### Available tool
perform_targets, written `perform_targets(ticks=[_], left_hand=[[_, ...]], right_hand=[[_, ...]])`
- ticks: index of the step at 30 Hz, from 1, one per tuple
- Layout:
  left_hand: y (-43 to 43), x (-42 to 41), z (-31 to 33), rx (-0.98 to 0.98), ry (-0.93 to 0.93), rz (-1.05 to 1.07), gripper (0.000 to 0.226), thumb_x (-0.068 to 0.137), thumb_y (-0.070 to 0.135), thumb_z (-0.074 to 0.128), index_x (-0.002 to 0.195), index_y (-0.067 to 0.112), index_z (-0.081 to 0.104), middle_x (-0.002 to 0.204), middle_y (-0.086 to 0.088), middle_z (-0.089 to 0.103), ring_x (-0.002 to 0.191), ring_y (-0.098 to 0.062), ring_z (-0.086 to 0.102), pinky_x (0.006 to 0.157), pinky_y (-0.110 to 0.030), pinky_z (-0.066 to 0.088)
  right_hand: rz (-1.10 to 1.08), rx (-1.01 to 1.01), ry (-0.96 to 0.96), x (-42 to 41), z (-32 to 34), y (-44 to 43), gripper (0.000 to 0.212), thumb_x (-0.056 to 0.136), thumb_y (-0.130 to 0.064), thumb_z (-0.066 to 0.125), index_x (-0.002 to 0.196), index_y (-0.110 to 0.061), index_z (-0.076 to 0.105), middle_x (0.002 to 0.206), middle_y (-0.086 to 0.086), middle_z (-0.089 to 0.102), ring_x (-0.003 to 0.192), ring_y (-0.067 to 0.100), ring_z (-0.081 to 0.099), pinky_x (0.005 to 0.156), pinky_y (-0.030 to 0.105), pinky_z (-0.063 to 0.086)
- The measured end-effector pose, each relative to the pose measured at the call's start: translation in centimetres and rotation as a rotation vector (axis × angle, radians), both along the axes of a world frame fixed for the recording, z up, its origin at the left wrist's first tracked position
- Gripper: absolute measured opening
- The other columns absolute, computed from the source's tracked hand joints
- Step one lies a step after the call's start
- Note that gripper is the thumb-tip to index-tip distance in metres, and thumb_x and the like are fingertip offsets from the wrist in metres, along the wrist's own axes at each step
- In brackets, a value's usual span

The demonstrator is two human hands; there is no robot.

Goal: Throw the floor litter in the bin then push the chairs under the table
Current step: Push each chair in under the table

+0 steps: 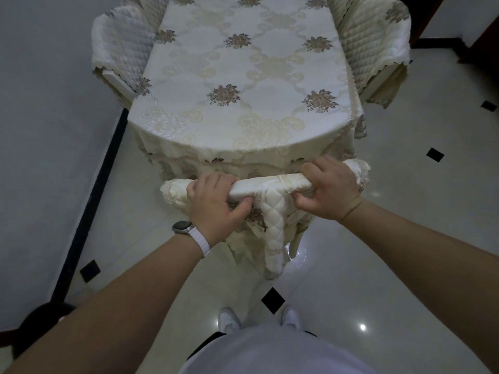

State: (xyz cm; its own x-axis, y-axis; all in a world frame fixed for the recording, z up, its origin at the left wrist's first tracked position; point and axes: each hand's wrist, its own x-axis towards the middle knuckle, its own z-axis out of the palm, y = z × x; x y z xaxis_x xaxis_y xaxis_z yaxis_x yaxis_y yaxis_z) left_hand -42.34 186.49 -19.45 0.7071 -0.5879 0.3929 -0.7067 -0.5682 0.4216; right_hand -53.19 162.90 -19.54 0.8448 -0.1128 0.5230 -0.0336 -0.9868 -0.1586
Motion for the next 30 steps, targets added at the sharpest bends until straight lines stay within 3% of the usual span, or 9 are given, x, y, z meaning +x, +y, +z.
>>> perform_targets(ticks=[13, 30], left_hand=[[4.7, 3.8, -0.8, 0.123, 0.091, -0.069, 0.044, 0.067, 0.052, 0.057, 0.091, 0.015, 0.062, 0.089, -0.002, 0.057, 0.087, -0.027, 0.051, 0.079, -0.037, 0.033], [5.2, -1.9, -5.9, 0.141, 0.08, -0.157, 0.039, 0.08, 0.053, 0.056, 0.106, 0.023, 0.055, 0.101, -0.003, 0.06, 0.095, -0.023, 0.048, 0.083, -0.039, 0.031]], right_hand=[[-0.032, 0.035, 0.013, 1.2, -2.6, 6.1, 0.041, 0.069, -0.051, 0.06, 0.075, -0.01, 0.063, 0.071, 0.006, 0.057, 0.064, 0.027, 0.053, 0.052, 0.032, 0.041], [0.027, 0.038, 0.127, -4.3, -6.3, 4.7, 0.044, 0.071, -0.049, 0.059, 0.08, -0.006, 0.061, 0.078, 0.01, 0.057, 0.069, 0.029, 0.052, 0.064, 0.033, 0.035]])
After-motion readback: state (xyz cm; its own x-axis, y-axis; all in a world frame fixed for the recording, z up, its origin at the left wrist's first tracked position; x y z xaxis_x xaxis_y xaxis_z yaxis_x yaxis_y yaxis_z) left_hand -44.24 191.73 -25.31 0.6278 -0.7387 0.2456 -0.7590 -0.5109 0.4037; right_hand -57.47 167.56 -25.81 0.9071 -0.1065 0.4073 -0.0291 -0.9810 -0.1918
